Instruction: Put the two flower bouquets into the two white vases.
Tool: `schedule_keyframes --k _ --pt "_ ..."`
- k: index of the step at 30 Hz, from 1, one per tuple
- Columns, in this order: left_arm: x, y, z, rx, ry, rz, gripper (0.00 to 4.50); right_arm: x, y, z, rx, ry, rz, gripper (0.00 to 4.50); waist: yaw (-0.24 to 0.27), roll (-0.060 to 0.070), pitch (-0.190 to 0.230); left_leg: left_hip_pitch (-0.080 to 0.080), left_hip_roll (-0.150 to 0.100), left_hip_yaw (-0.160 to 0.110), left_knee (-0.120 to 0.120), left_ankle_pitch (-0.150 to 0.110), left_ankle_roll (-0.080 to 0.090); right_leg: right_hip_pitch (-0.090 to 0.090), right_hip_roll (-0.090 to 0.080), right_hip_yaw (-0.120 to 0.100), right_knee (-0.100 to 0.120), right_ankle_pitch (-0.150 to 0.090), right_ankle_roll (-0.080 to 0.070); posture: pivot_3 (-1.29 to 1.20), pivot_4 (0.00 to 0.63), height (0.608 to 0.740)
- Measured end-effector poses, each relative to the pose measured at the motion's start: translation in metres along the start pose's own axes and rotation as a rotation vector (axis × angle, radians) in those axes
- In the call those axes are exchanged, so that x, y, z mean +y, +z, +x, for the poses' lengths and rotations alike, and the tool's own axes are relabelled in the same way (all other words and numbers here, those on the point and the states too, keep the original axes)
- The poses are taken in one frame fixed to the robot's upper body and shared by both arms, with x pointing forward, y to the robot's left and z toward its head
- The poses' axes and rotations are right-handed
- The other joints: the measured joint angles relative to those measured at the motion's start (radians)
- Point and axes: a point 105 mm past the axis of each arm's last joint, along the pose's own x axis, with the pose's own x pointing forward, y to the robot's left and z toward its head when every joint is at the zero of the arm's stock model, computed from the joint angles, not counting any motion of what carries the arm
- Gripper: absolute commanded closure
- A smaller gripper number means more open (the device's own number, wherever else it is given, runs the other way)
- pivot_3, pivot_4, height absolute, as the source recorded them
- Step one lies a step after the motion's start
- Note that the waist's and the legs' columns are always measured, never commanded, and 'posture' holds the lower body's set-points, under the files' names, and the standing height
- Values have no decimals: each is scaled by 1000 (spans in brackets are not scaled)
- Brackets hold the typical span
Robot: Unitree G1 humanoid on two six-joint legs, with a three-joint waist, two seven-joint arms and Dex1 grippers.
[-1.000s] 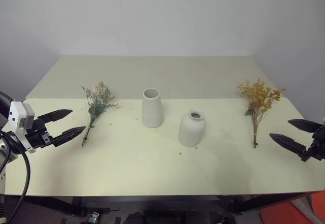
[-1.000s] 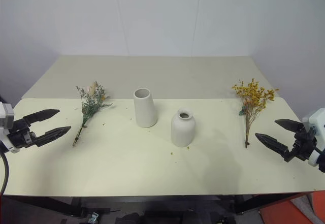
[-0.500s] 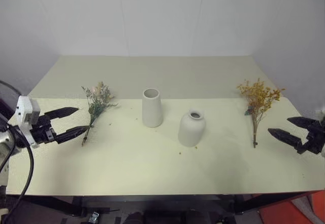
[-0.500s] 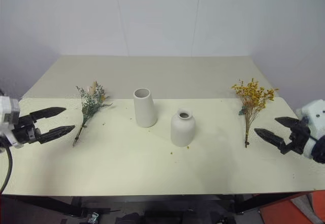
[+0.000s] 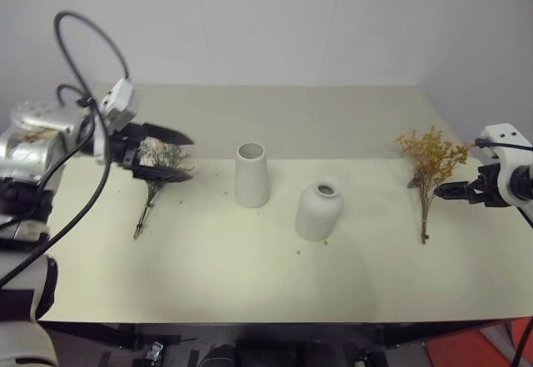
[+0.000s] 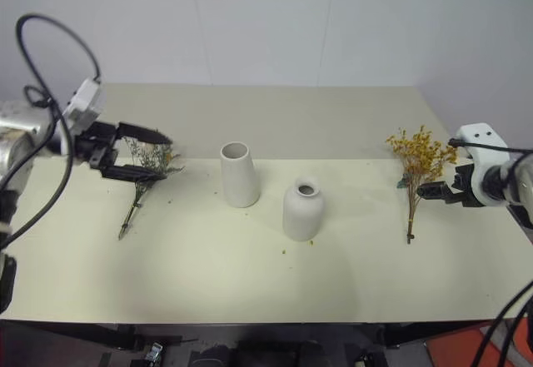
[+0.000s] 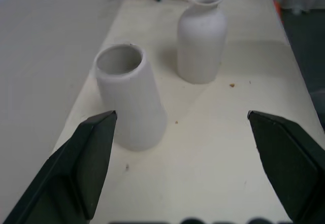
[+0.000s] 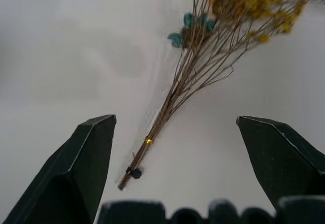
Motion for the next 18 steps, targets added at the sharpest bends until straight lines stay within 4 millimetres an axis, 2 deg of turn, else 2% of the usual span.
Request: schedule_keyframes --k 5,10,14,18 --pt "8 31 45 -93 -139 29 17 -13 -7 19 121 -52 -3 0 -2 2 1 -10 -2 0 6 -1 2 -7 -2 0 0 0 3 0 150 740" --pt "2 41 77 -108 -255 54 17 -26 2 20 144 -94 56 0 -15 5 4 -17 -2 1 12 -3 5 -15 -1 2 3 1 3 0 150 740" --pt "-4 49 95 -118 -327 84 17 -22 8 20 171 -70 68 0 -26 7 5 -16 -2 1 13 -3 5 -15 -1 3 5 1 3 0 150 740" --pt "-9 59 103 -142 -373 95 17 -15 13 17 194 -21 83 0 -31 10 8 -15 -3 1 14 -3 5 -15 -1 5 7 1 4 0 150 740"
